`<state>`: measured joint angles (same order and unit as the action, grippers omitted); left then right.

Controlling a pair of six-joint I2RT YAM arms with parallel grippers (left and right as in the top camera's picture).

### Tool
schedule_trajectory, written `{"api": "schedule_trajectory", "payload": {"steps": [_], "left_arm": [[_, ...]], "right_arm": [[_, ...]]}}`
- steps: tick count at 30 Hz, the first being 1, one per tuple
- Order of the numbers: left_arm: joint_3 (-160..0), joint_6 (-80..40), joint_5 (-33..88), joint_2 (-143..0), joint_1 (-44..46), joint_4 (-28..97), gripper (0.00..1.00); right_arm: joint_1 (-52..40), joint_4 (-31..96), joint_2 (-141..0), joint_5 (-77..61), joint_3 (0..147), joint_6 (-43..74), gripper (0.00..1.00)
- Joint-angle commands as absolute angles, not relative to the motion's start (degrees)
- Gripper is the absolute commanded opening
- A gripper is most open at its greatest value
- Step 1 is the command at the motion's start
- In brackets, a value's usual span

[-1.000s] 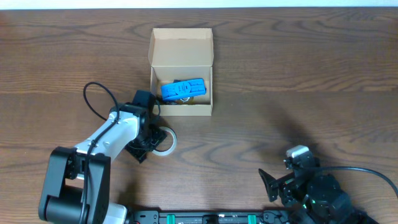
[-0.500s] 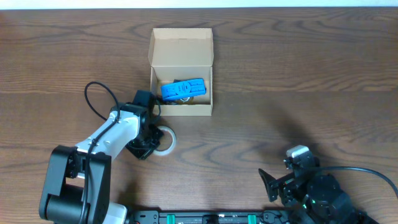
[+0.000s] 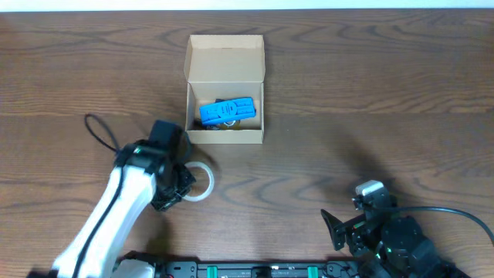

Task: Pack container
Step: 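Carry the clear tape into the box and lower it onto the duster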

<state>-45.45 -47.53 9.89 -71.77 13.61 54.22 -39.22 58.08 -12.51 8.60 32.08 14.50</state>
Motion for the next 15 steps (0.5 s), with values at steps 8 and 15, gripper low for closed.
{"api": "schedule_trajectory", "payload": {"steps": [8,15], "left_arm": [[-63.8,-30.0,6.7,-72.4,13.5,54.3,0.05],[-77.7,-15.1,4.2,-85.0,13.4,54.1,0.05]], "right_arm": [[-39.0,58.2,-12.3,8.8,32.2,15.2,0.99],[-39.0,58.2,-12.3,8.8,32.2,15.2,0.99]]}}
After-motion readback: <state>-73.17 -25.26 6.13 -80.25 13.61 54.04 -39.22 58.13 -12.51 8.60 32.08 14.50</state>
